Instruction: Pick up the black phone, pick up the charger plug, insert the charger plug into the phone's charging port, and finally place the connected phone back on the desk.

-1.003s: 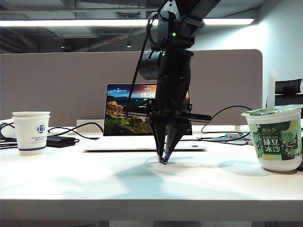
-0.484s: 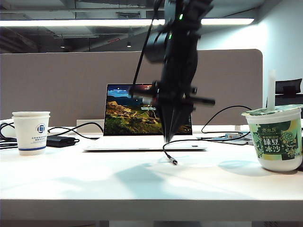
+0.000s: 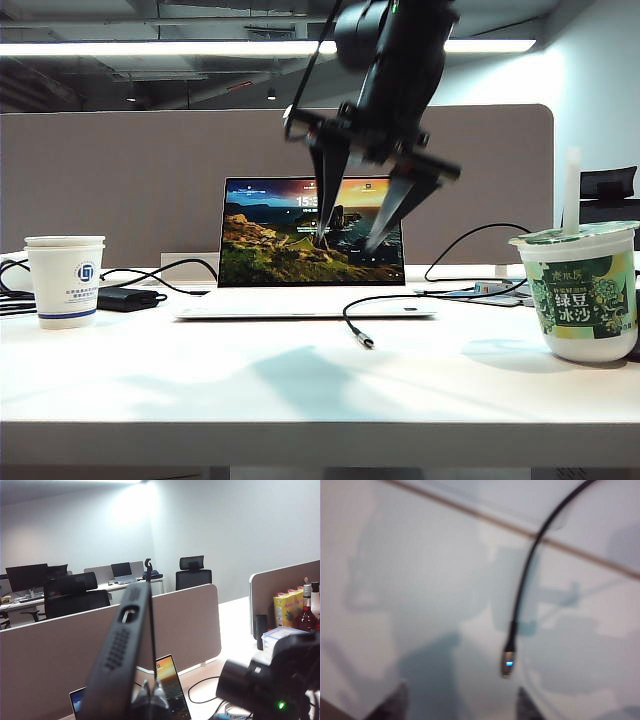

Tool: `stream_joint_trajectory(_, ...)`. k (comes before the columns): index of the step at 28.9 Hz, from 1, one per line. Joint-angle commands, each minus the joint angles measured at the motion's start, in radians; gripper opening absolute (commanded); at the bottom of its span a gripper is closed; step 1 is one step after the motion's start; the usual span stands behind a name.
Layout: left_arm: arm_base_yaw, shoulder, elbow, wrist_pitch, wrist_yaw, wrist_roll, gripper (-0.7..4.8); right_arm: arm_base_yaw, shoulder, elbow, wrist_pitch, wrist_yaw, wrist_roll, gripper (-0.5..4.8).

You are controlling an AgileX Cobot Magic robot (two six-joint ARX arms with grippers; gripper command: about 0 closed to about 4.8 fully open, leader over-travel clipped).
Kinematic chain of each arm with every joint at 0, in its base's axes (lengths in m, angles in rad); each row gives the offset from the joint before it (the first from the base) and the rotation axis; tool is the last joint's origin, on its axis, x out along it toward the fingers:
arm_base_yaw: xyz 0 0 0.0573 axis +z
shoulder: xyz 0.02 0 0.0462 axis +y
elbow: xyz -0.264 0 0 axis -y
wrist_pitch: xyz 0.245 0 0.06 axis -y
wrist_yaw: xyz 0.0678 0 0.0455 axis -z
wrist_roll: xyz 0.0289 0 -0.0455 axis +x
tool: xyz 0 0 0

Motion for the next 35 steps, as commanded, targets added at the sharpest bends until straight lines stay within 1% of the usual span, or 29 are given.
stream_joint_trajectory(1,0.002,-0.006,0.008,0.041,0.006,0.000,-0.07,0.003,0.044,-0.001,-0.015,-0.054,-0.011,2.43)
stream_joint_trajectory(9,0.002,-0.006,0.008,0.041,0.007,0.000,-0.07,0.002,0.130,-0.001,-0.042,0.003,-0.013,2.36)
stream_joint_trajectory(12,0.002,-0.006,0.008,0.041,0.006,0.000,-0.07,0.002,0.143,-0.002,-0.035,0.011,-0.034,2.08)
stream_joint_trajectory(20,0.002,-0.006,0.008,0.041,0.006,0.000,-0.07,0.001,0.149,-0.002,-0.024,0.046,-0.087,2.07)
stream_joint_trajectory(25,0.002,-0.006,0.008,0.041,0.006,0.000,-0.07,0.001,0.152,-0.002,0.004,0.048,-0.089,2.07)
stream_joint_trajectory(35,0.002,-0.006,0.008,0.040,0.007,0.000,-0.07,0.001,0.185,-0.002,-0.005,0.044,-0.089,1.98)
